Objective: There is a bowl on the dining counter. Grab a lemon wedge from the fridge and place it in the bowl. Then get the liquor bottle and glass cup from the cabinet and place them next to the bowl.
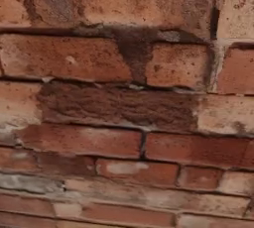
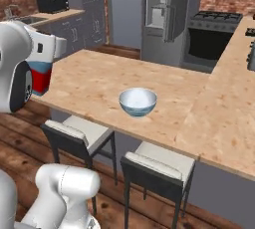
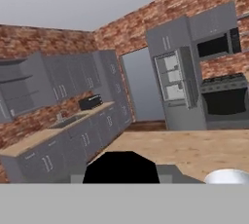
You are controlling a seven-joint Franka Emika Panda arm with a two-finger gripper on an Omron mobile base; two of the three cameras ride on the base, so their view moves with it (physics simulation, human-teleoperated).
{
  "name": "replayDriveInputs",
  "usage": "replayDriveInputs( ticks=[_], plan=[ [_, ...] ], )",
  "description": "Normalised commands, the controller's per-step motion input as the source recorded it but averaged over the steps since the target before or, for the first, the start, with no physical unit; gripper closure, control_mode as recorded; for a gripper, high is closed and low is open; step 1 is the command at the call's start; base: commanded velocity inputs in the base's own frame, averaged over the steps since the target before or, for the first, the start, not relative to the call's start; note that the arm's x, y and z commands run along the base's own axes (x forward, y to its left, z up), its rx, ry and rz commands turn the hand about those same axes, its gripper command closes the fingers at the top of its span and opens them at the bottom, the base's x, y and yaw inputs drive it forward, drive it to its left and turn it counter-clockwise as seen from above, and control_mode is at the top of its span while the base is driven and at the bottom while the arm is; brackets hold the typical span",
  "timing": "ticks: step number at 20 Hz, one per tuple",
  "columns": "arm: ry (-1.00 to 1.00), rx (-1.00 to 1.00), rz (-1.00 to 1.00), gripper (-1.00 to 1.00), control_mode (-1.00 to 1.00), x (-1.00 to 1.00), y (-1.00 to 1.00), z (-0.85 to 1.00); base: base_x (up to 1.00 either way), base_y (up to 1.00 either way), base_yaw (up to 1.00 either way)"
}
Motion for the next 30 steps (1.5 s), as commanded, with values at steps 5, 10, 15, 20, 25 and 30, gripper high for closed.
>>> replayDriveInputs(
  ticks=[5,10,15,20,25,30],
  plan=[
    [0.0,0.0,0.0,1.0,1.0,0.0,0.0,0.0,0.15,-0.75,-0.2],
    [0.0,0.0,0.0,1.0,1.0,0.0,0.0,0.0,0.53,-0.21,-0.36],
    [0.0,0.0,0.0,1.0,1.0,0.0,0.0,0.0,0.65,-0.08,-0.27],
    [0.0,0.0,0.0,1.0,1.0,0.0,0.0,0.0,0.79,-0.1,-0.18],
    [0.0,0.0,0.0,1.0,1.0,0.0,0.0,0.0,0.85,-0.14,-0.14],
    [0.0,-0.01,0.0,1.0,-1.0,0.03,0.0,-0.13,0.14,-0.01,-0.01]
  ],
)
